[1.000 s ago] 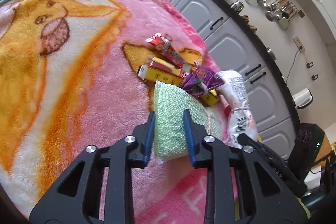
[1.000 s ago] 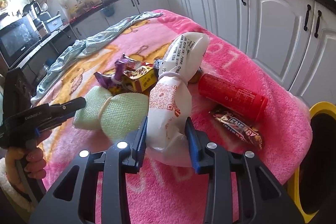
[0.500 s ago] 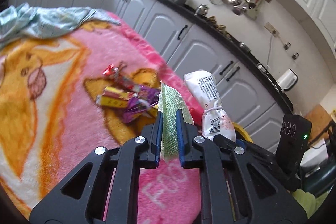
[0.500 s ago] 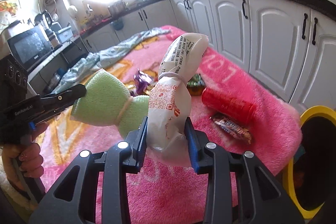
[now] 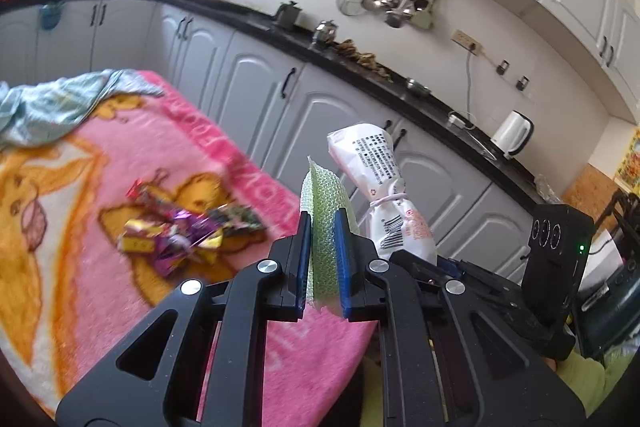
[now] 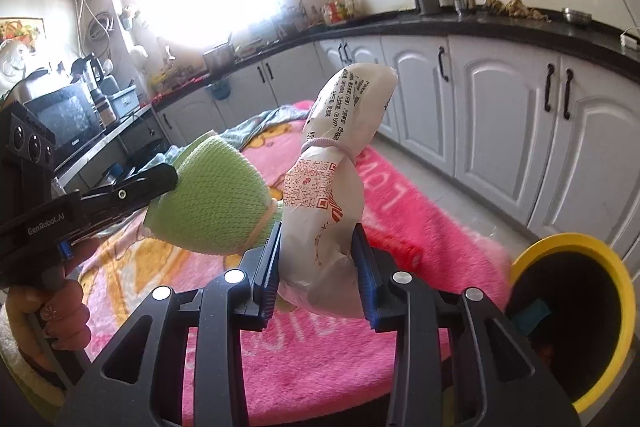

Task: Collect trash
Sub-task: 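Carry both items over the yellow bin and open both tools to drop them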

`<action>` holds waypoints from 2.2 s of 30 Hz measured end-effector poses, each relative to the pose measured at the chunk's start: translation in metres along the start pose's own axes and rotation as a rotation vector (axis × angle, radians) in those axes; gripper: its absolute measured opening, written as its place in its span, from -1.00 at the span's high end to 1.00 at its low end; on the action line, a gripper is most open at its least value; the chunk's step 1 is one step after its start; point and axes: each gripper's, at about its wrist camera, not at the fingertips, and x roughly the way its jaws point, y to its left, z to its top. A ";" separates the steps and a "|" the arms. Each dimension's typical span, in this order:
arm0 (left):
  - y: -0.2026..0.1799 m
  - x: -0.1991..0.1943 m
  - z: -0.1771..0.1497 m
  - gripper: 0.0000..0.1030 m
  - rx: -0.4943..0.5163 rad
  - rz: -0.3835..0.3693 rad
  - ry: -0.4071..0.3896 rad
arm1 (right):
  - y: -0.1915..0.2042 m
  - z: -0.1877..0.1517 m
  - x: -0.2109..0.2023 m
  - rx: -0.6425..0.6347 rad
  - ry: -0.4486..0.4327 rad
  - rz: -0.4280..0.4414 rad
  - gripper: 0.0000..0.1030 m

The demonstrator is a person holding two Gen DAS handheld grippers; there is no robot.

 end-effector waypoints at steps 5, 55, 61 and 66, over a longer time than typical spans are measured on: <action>-0.031 0.011 0.009 1.00 0.050 -0.039 -0.001 | -0.019 0.004 -0.023 0.019 -0.038 -0.032 0.38; -0.222 0.214 -0.043 1.00 0.280 -0.289 0.290 | -0.210 -0.064 -0.119 0.329 -0.024 -0.362 0.15; -0.201 0.225 -0.046 0.19 0.210 -0.251 0.318 | -0.217 -0.069 -0.118 0.365 -0.007 -0.402 -0.27; -0.186 0.220 -0.046 -0.13 0.198 -0.206 0.311 | -0.216 -0.067 -0.119 0.359 -0.020 -0.418 -0.36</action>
